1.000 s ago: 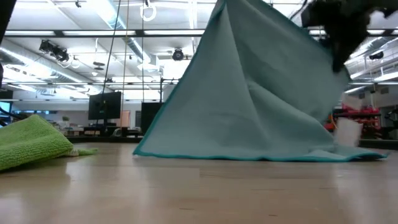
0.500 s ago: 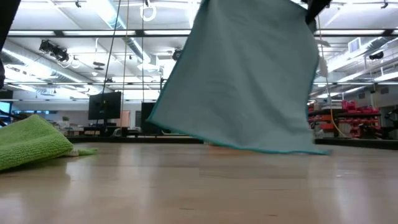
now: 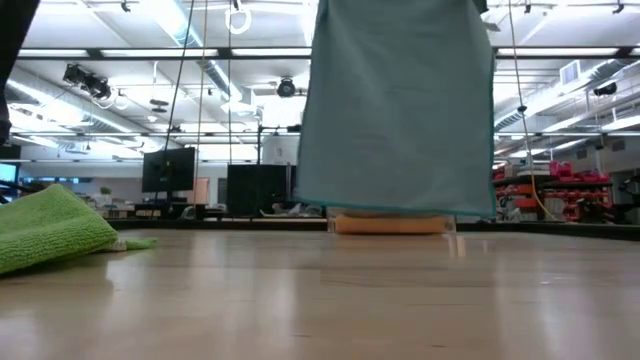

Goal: Fold microfiber towels
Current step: Fold the blue microfiber cloth

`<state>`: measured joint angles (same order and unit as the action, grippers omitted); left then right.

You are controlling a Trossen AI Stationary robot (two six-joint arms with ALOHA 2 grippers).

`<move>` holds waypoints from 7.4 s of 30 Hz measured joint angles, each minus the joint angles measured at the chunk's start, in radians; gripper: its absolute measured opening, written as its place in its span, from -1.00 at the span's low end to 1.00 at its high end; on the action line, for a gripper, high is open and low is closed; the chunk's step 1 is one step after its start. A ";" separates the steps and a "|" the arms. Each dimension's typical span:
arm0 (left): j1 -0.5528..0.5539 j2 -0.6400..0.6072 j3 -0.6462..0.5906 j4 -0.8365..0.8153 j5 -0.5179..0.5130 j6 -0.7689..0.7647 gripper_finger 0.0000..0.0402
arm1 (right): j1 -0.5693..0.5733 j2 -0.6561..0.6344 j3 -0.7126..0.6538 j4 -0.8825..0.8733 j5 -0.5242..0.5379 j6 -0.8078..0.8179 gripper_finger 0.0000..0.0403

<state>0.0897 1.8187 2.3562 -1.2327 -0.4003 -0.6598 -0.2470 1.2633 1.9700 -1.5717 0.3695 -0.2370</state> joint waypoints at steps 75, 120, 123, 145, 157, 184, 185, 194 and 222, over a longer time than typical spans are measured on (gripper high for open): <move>-0.273 -0.014 -0.525 -0.117 0.331 -0.100 -0.99 | 0.431 -0.127 -0.872 0.335 -0.414 0.391 -1.00; -0.224 0.002 -0.796 0.011 0.223 -0.365 -0.99 | 0.071 0.013 -0.963 0.451 -0.460 0.165 -1.00; -0.190 0.016 -0.794 0.005 0.243 -0.333 -0.99 | 0.032 0.049 -0.963 0.467 -0.455 0.137 -1.00; -0.059 0.133 -0.798 0.014 0.281 -0.176 -0.83 | -0.160 0.223 -0.968 0.514 -0.421 0.087 -0.80; -0.041 0.132 -0.796 -0.007 0.247 -0.161 -0.37 | -0.206 0.176 -0.966 0.518 -0.442 0.074 -0.42; -0.276 0.211 -0.792 0.287 0.499 -0.410 -0.92 | 0.021 -0.029 -1.207 0.732 -0.699 0.244 -0.95; -0.277 0.221 -0.793 0.284 0.502 -0.411 -0.95 | 0.029 -0.024 -1.207 0.741 -0.695 0.252 -0.94; -0.274 0.286 -0.793 0.343 0.502 -0.440 -0.86 | 0.049 0.047 -1.207 0.756 -0.725 0.257 -0.98; -0.271 0.311 -0.792 0.251 0.427 -0.489 -0.95 | 0.047 0.286 -1.297 1.036 -0.839 0.309 -1.00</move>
<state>-0.1814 2.1296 1.5639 -0.9821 0.0269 -1.1488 -0.2005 1.5494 0.6733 -0.5358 -0.4694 0.0719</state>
